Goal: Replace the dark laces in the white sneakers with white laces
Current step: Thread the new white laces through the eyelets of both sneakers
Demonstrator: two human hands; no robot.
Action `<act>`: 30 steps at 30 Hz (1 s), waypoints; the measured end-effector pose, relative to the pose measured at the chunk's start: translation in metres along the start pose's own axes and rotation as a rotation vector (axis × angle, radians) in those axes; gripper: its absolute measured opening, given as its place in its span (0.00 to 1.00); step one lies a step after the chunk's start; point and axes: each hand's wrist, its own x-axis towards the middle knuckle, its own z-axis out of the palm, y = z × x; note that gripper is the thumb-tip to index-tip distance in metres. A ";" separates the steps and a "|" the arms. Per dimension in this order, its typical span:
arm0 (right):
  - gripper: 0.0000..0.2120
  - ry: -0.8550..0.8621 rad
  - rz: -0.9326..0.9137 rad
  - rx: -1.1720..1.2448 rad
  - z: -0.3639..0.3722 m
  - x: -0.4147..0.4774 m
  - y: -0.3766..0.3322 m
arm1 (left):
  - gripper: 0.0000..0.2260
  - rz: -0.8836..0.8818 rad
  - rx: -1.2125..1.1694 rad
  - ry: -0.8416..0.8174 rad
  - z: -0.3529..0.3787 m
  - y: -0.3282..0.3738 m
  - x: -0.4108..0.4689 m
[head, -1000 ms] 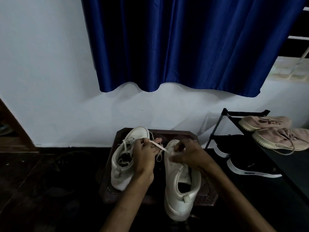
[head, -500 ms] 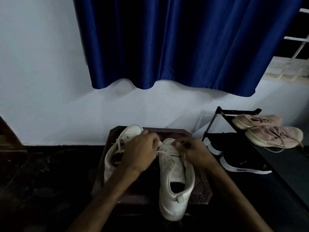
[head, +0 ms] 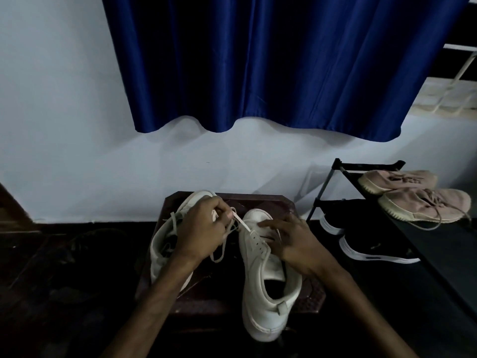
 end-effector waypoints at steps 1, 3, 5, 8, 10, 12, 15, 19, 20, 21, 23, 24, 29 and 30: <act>0.21 -0.004 0.005 0.010 0.001 -0.001 -0.001 | 0.05 -0.019 -0.027 0.026 -0.001 0.000 -0.001; 0.22 -0.013 0.017 0.034 0.003 -0.002 -0.003 | 0.06 -0.057 -0.107 0.085 0.003 0.001 -0.003; 0.24 -0.015 0.034 0.064 0.005 -0.001 -0.006 | 0.04 -0.122 -0.153 0.101 0.011 0.003 -0.008; 0.25 0.015 -0.036 0.133 0.004 0.000 -0.013 | 0.06 -0.217 -0.080 -0.015 0.025 0.006 -0.021; 0.25 0.053 -0.108 0.175 0.000 0.000 -0.016 | 0.06 -0.185 0.049 -0.007 0.027 0.004 -0.025; 0.23 0.050 -0.127 0.185 -0.002 0.001 -0.015 | 0.08 -0.173 0.084 0.023 0.026 0.002 -0.027; 0.20 -0.037 -0.097 0.154 0.000 0.002 -0.016 | 0.11 -0.202 0.021 -0.056 0.030 0.001 -0.029; 0.22 -0.085 0.006 0.087 -0.001 0.003 -0.015 | 0.09 -0.166 0.015 0.012 0.040 -0.009 -0.027; 0.22 -0.088 0.032 0.091 -0.001 0.003 -0.013 | 0.09 -0.164 0.001 0.023 0.041 -0.011 -0.025; 0.22 -0.091 0.054 0.086 -0.001 0.003 -0.012 | 0.08 -0.194 -0.037 0.019 0.041 -0.013 -0.022; 0.22 -0.092 0.091 0.060 0.000 0.004 -0.013 | 0.08 -0.263 -0.135 0.021 0.039 -0.012 -0.017; 0.22 -0.092 0.104 0.049 0.002 0.004 -0.014 | 0.09 -0.244 -0.105 0.059 0.036 -0.012 -0.013; 0.23 -0.055 0.103 0.028 0.006 0.000 -0.017 | 0.10 0.000 0.026 0.378 0.005 0.016 0.000; 0.23 -0.047 0.092 0.025 0.008 -0.001 -0.016 | 0.10 -0.017 -0.007 0.403 0.000 0.018 0.001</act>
